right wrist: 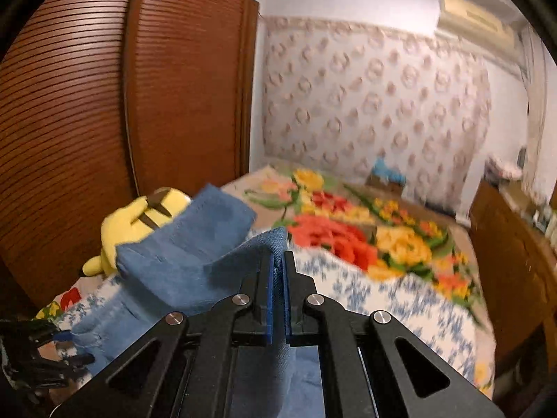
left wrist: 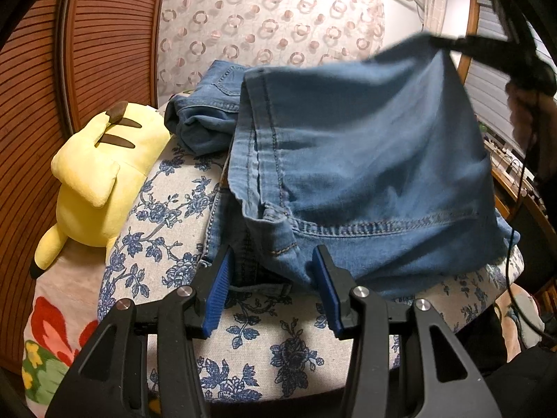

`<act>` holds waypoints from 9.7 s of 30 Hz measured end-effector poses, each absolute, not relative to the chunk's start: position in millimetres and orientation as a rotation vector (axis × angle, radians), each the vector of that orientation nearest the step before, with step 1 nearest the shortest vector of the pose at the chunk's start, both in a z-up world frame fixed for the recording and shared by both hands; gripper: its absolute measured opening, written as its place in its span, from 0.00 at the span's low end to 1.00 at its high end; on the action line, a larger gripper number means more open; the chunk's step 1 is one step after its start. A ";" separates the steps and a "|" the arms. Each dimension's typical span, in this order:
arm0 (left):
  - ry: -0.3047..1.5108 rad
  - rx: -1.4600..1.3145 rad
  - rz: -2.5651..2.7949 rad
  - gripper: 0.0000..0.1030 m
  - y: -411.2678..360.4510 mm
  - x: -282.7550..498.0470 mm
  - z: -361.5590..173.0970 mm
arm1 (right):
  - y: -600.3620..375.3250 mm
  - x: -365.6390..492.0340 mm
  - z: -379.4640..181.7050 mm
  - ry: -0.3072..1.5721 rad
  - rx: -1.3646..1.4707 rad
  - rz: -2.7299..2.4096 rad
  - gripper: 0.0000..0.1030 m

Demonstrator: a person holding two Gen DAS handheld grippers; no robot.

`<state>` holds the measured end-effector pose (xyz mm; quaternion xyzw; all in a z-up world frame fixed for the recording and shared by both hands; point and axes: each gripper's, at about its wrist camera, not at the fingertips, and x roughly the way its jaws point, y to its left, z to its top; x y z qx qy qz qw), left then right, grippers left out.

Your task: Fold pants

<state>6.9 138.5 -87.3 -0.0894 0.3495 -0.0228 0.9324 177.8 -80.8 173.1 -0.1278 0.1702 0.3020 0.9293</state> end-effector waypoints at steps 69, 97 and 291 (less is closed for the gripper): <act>0.687 -0.040 0.039 0.20 130.3 6.7 -75.8 | -407.2 81.5 -30.4 0.802 -0.013 0.061 0.29; 0.672 -0.070 -0.112 0.51 89.1 3.2 -61.0 | -410.4 87.7 -36.5 0.759 0.046 0.099 0.12; 0.702 -0.055 -0.305 0.51 -9.3 61.6 -44.4 | -297.9 169.2 60.0 0.840 0.111 0.490 0.49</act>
